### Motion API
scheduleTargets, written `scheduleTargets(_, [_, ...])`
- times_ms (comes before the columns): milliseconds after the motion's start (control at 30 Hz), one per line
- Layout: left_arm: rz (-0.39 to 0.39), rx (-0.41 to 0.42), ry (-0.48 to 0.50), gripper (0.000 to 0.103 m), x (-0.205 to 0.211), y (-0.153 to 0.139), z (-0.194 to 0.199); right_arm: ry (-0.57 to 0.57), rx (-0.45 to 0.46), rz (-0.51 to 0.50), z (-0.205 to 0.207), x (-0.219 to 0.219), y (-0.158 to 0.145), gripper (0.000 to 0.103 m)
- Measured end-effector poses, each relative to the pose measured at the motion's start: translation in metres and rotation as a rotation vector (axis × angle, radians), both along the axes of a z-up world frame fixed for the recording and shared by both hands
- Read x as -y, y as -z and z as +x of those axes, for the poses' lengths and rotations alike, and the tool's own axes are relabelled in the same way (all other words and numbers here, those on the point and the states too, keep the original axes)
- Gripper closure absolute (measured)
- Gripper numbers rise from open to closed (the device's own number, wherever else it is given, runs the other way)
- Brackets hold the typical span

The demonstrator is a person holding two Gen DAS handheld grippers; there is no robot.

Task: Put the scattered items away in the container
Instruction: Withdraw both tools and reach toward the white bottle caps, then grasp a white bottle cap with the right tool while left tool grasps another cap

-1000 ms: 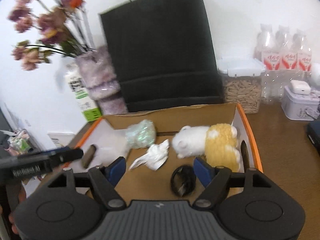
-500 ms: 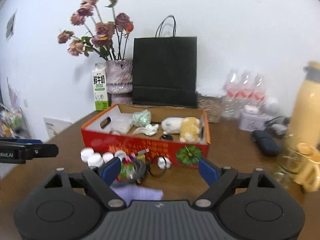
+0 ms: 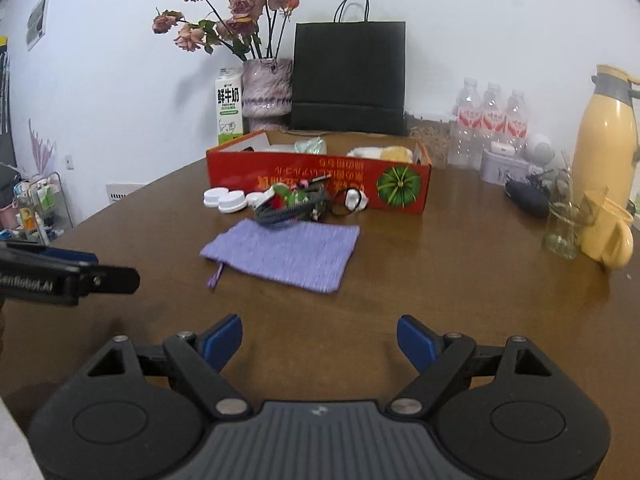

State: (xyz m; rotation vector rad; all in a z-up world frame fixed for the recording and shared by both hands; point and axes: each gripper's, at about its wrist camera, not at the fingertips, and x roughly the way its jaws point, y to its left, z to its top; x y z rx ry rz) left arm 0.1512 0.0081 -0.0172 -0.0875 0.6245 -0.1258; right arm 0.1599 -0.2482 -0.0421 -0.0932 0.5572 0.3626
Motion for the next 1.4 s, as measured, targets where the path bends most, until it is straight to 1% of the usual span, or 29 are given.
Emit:
scheduleTargets(133, [-0.003,0.008,-0.003,0.024,-0.001,-0.001,-0.005,0.014,0.004,0.02,-0.011,0.005,0.0,0.019])
scheduleTargets(233, [-0.008,0.001,-0.012,0.024,-0.003,0.002,-0.003,0.022,0.014,0.024,-0.012,0.007,-0.002,0.019])
scheduleTargets(367, [-0.015,-0.01,-0.031,0.024,-0.012,0.006,0.003,0.015,0.02,0.036,-0.004,0.005,-0.003,0.019])
scheduleTargets(467, [-0.015,-0.007,-0.048,0.025,-0.022,0.005,0.013,-0.012,0.025,0.047,0.006,-0.002,-0.005,0.022])
scheduleTargets(567, [-0.012,0.009,-0.083,0.025,-0.037,0.002,0.027,-0.063,0.03,0.073,0.02,-0.015,-0.011,0.027])
scheduleTargets(667, [-0.015,0.017,-0.116,0.025,-0.052,-0.001,0.041,-0.115,0.046,0.079,0.041,-0.037,-0.019,0.029])
scheduleTargets(733, [-0.016,0.026,-0.122,0.025,-0.062,-0.003,0.051,-0.141,0.058,0.066,0.06,-0.056,-0.023,0.034])
scheduleTargets(800, [-0.011,0.026,-0.125,0.025,-0.07,-0.002,0.064,-0.171,0.065,0.049,0.078,-0.076,-0.026,0.035])
scheduleTargets(967, [-0.016,0.01,-0.123,0.025,-0.091,0.002,0.095,-0.238,0.054,0.01,0.125,-0.124,-0.023,0.039])
scheduleTargets(1067, [-0.015,0.005,-0.118,0.027,-0.101,0.005,0.115,-0.253,0.042,-0.031,0.153,-0.15,-0.019,0.046])
scheduleTargets(1167, [-0.003,-0.005,-0.115,0.028,-0.109,0.011,0.132,-0.252,0.009,-0.069,0.18,-0.169,-0.013,0.05])
scheduleTargets(1233, [-0.021,-0.003,-0.094,0.028,-0.113,0.014,0.138,-0.248,-0.043,-0.07,0.198,-0.178,-0.006,0.055])
scheduleTargets(1300, [-0.04,-0.007,-0.068,0.028,-0.115,0.016,0.144,-0.227,-0.077,-0.077,0.211,-0.183,0.002,0.057])
scheduleTargets(1367, [-0.026,-0.011,-0.057,0.028,-0.114,0.018,0.153,-0.218,-0.094,-0.066,0.219,-0.186,0.007,0.061])
scheduleTargets(1400, [-0.011,-0.011,-0.05,0.028,-0.112,0.018,0.158,-0.216,-0.1,-0.051,0.221,-0.185,0.01,0.068])
